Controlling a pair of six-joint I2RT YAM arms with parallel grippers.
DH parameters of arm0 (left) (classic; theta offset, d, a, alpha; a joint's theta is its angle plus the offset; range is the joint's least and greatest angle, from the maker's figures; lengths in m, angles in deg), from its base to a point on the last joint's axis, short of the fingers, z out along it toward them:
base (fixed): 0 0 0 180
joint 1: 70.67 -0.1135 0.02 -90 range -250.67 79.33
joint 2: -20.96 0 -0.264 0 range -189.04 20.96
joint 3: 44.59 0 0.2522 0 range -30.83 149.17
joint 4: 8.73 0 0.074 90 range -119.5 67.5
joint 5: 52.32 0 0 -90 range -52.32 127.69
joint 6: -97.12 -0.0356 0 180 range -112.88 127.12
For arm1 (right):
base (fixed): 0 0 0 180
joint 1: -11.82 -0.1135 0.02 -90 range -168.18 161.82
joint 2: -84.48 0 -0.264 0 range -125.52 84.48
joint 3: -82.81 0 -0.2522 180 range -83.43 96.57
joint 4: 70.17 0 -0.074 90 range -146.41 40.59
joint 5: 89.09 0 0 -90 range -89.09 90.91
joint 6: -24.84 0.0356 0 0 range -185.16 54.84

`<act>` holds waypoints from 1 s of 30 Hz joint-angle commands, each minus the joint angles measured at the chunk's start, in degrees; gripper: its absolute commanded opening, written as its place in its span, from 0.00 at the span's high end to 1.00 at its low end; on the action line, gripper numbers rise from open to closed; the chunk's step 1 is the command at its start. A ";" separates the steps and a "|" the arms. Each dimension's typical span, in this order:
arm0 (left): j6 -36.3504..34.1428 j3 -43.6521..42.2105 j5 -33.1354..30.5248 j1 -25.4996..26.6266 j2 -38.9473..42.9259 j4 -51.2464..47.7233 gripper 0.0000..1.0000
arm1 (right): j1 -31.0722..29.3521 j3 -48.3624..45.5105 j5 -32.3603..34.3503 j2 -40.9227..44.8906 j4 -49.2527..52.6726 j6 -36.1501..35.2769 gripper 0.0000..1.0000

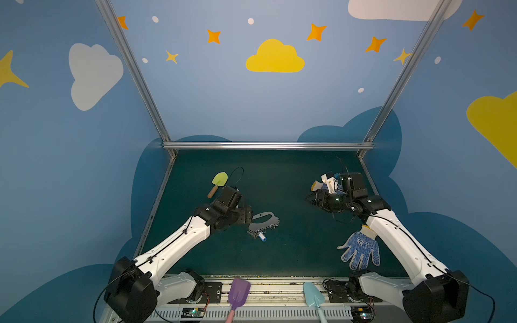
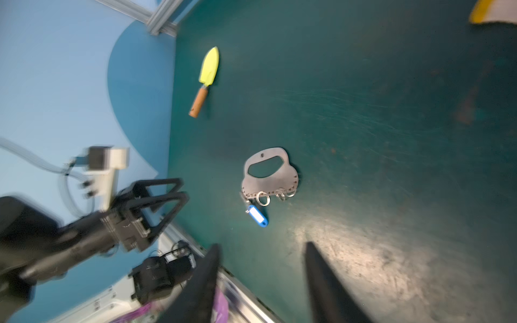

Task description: Put the keys on the keyring

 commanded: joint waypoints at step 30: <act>-23.18 -20.54 -15.82 -29.01 -15.76 57.97 0.00 | 7.71 -31.39 49.80 -8.60 -59.64 -25.41 0.12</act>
